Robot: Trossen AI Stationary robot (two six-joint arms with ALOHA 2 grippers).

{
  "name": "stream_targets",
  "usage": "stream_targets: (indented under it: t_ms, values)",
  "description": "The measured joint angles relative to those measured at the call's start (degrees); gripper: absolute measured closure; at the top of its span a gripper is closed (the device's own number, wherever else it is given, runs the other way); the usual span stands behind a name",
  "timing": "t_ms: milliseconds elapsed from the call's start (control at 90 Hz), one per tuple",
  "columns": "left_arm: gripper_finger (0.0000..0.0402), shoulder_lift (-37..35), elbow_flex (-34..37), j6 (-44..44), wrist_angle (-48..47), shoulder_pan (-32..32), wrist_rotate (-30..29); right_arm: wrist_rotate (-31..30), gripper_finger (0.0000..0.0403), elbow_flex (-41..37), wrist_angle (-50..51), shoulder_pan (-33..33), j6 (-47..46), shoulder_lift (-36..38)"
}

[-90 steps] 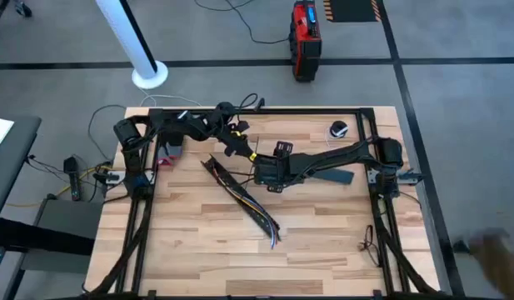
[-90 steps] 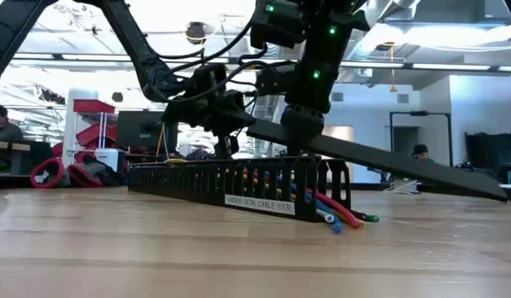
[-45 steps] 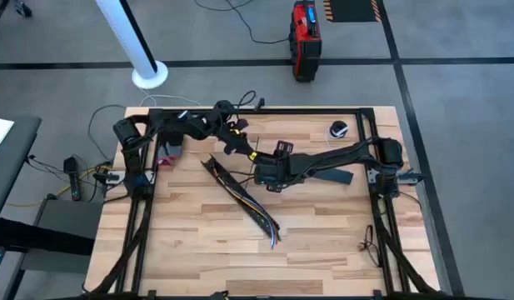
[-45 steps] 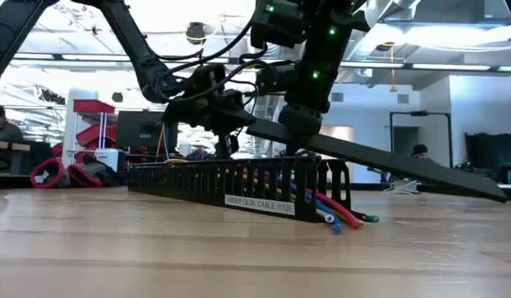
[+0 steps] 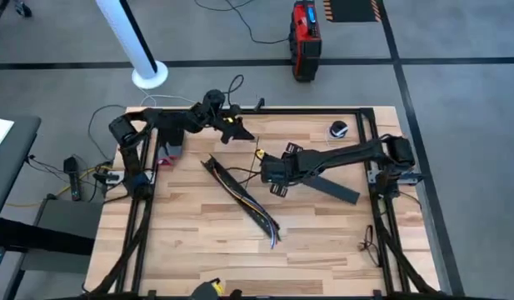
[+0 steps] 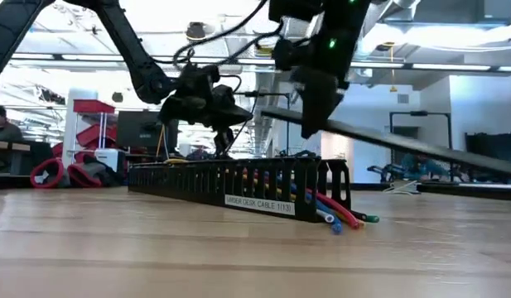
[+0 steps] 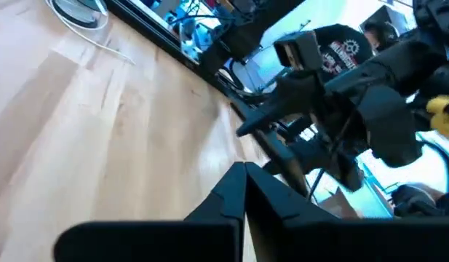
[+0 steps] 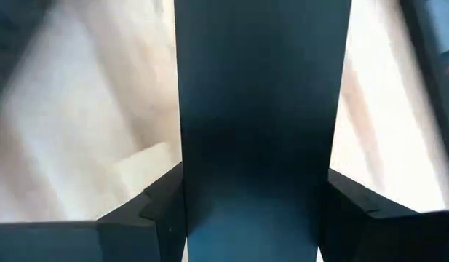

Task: Ziptie cables
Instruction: Close the black cable duct

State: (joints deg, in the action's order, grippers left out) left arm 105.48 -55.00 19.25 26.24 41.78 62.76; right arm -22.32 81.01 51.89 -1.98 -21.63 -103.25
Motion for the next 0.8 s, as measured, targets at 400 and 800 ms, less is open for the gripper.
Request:
stream_targets:
  t_ms: [400,800]
  values:
    - [0.0401,-13.6,0.0,-27.6,-32.6,-4.7,-12.6,11.7,0.02,0.0,0.8,-2.5,-6.1,4.7]
    - [0.0401,-20.3,0.0,-44.2,-59.3,-20.2,-26.4,14.1,0.02,0.0,1.9,-4.0,-8.2,4.7]
